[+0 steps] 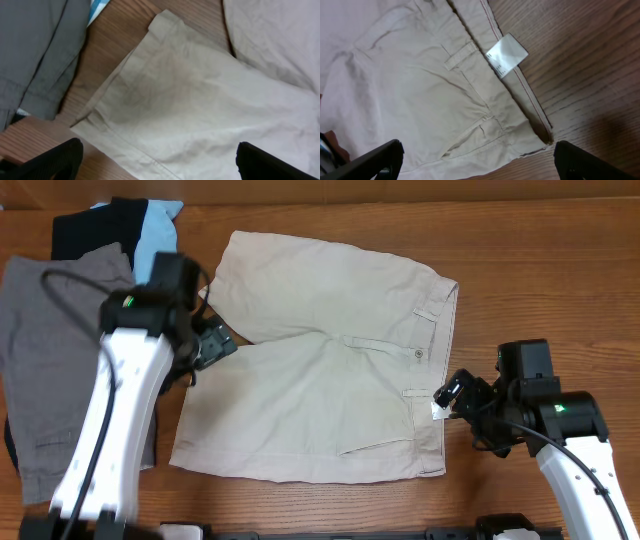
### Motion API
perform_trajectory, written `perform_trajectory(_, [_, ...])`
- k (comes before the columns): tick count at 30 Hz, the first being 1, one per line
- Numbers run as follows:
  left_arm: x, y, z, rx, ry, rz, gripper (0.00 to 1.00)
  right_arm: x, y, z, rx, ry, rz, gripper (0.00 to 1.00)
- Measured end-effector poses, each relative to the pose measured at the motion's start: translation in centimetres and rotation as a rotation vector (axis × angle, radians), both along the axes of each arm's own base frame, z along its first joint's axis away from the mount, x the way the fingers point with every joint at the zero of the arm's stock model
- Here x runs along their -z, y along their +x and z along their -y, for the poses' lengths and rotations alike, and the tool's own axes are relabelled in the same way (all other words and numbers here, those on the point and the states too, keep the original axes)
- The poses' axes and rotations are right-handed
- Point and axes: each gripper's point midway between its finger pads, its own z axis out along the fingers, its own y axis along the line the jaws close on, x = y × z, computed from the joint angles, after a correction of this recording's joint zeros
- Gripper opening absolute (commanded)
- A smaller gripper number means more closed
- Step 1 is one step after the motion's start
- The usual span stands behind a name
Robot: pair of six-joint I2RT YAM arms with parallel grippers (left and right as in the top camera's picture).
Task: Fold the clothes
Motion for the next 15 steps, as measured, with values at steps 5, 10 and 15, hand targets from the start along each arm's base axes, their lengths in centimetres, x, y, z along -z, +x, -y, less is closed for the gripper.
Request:
perform_trajectory(5, [0.2, -2.6, 0.1, -0.046, -0.034, 0.057, 1.0, 1.1, -0.7, 0.1, 0.019, 0.003, -0.039, 1.0])
perform_trajectory(10, [4.0, -4.7, 0.2, -0.129, -0.054, -0.026, 1.0, 1.4, -0.4, 0.0, 0.034, 0.007, -0.028, 1.0])
perform_trajectory(15, [7.2, -6.8, 0.1, -0.243, -0.061, -0.101, 0.96, 2.1, -0.5, 0.0, 0.039, 0.008, -0.034, 1.0])
